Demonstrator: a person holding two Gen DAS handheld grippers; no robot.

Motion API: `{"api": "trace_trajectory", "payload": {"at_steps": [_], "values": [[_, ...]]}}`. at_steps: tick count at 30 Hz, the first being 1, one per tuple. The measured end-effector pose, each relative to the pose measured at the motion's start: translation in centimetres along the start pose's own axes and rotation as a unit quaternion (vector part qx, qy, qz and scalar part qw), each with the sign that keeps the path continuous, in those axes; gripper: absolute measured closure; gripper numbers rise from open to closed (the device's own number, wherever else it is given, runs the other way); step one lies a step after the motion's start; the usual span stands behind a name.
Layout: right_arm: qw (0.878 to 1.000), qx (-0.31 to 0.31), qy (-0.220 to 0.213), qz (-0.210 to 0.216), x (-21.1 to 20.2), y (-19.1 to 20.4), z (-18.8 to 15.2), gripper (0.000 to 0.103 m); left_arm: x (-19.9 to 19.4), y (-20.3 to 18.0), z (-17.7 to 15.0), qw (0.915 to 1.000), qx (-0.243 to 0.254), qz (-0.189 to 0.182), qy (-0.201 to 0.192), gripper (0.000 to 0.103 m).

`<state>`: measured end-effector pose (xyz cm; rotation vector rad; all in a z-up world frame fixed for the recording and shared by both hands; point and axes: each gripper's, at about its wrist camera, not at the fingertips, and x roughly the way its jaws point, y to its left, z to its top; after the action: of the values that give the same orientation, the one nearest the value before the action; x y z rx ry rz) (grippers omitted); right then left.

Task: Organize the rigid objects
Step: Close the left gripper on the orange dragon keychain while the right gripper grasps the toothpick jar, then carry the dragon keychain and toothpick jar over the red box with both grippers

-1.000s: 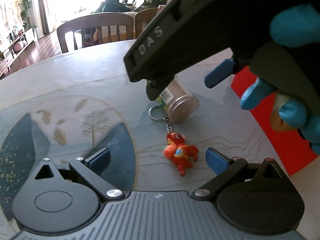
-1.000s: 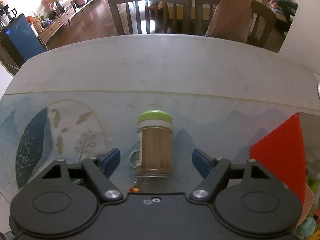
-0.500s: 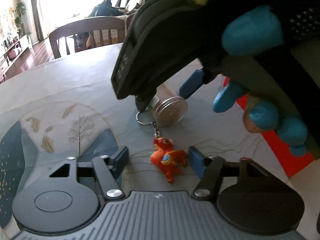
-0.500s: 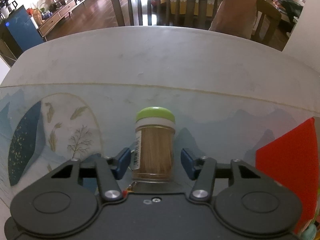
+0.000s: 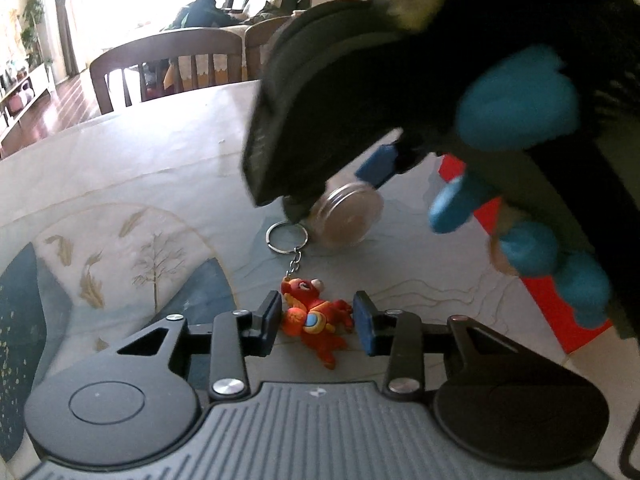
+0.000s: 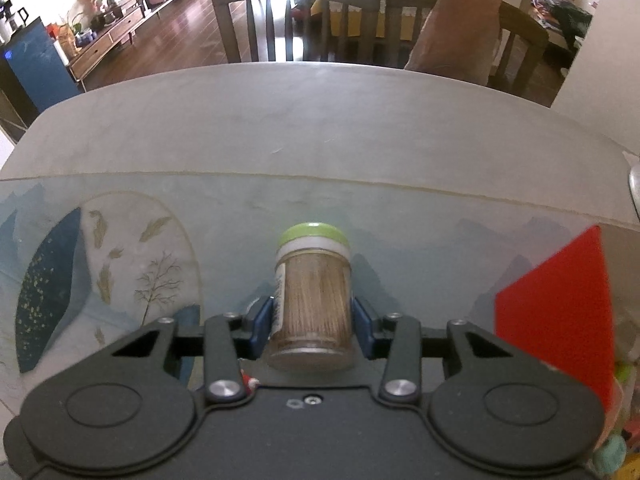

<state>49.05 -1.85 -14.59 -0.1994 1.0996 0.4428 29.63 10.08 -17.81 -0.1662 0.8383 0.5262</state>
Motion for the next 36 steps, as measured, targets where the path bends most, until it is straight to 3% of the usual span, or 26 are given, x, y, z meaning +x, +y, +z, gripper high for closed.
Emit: {"api": "trace_trajectory", "payload": {"at_steps": [11,22,36], "values": [[0.999,0.040,-0.002,0.032,-4.2,-1.5,-3.1,0.062,-2.1,1.3,0.6,0.9995,-0.022,-0.021,0.008,0.065],[0.997,0.060,-0.038,0.043,-10.3,-2.4,-6.5,0.062,-5.0,3.3,2.8,0.9982,-0.036,-0.048,0.007,0.065],[0.990,0.098,-0.103,0.026,-17.7,-5.9,-9.6,0.062,-13.5,-2.8,3.6,0.9975,0.006,-0.067,-0.024,0.065]]}}
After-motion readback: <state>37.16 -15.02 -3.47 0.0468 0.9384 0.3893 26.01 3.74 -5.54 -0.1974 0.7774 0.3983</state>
